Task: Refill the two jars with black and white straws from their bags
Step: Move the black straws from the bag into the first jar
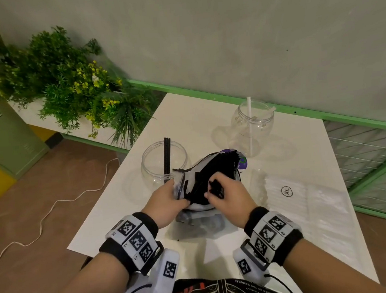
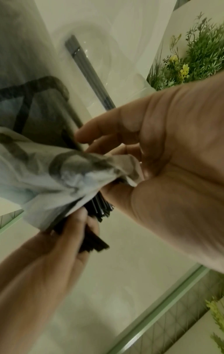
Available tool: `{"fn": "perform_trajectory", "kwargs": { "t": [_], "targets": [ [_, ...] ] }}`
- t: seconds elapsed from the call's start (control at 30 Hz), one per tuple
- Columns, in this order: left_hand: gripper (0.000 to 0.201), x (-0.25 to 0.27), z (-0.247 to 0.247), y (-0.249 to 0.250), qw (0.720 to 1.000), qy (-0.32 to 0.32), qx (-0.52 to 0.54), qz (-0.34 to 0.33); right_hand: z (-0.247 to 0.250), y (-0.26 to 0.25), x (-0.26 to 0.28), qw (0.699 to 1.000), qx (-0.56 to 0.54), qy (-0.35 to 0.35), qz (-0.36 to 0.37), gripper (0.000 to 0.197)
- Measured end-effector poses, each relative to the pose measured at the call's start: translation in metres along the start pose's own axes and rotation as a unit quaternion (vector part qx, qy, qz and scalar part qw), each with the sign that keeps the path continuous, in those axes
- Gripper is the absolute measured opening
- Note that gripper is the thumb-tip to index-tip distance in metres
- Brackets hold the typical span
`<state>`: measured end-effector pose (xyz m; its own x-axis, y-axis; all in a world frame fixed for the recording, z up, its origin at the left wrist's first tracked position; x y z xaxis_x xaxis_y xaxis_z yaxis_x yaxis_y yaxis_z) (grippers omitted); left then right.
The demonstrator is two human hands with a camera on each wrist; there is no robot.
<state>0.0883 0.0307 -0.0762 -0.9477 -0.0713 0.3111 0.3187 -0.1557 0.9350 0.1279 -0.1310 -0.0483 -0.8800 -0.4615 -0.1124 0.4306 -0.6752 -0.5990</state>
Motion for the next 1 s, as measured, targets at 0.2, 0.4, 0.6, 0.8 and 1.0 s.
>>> {"fn": "perform_trajectory", "kwargs": {
  "t": [0.2,0.4,0.6,0.8,1.0],
  "targets": [
    [0.052,-0.005,0.004,-0.007,1.000,0.023,-0.002,0.015,0.058,-0.005,0.013,0.969,0.028,0.238,0.066,0.047],
    [0.052,-0.003,0.000,-0.012,0.999,0.007,0.024,0.036,0.065,0.039,0.015,0.958,0.112,0.266,0.008,0.023],
    [0.026,-0.002,0.003,-0.015,0.997,0.037,-0.002,0.062,0.048,0.031,0.023,0.977,0.103,0.178,0.060,0.065],
    [0.021,-0.001,0.003,-0.012,0.995,0.009,-0.052,0.088,0.047,0.035,0.025,0.976,0.090,0.189,0.055,0.081],
    [0.026,0.001,0.003,-0.012,0.992,-0.018,-0.064,0.107,0.045,0.033,0.025,0.961,0.149,0.214,0.090,0.046]
  ]
}}
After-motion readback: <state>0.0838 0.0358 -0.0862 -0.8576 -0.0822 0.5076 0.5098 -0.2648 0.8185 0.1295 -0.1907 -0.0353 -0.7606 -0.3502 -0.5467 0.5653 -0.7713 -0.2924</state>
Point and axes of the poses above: each hand's wrist, its own x-axis away from the middle knuckle, its own z-axis out of the back of the hand, y = z × x, the point moved 7 cm from there along -x, towards the middle knuckle, and after that the axes turned 11 degrees about x, right-handed, at the moved point
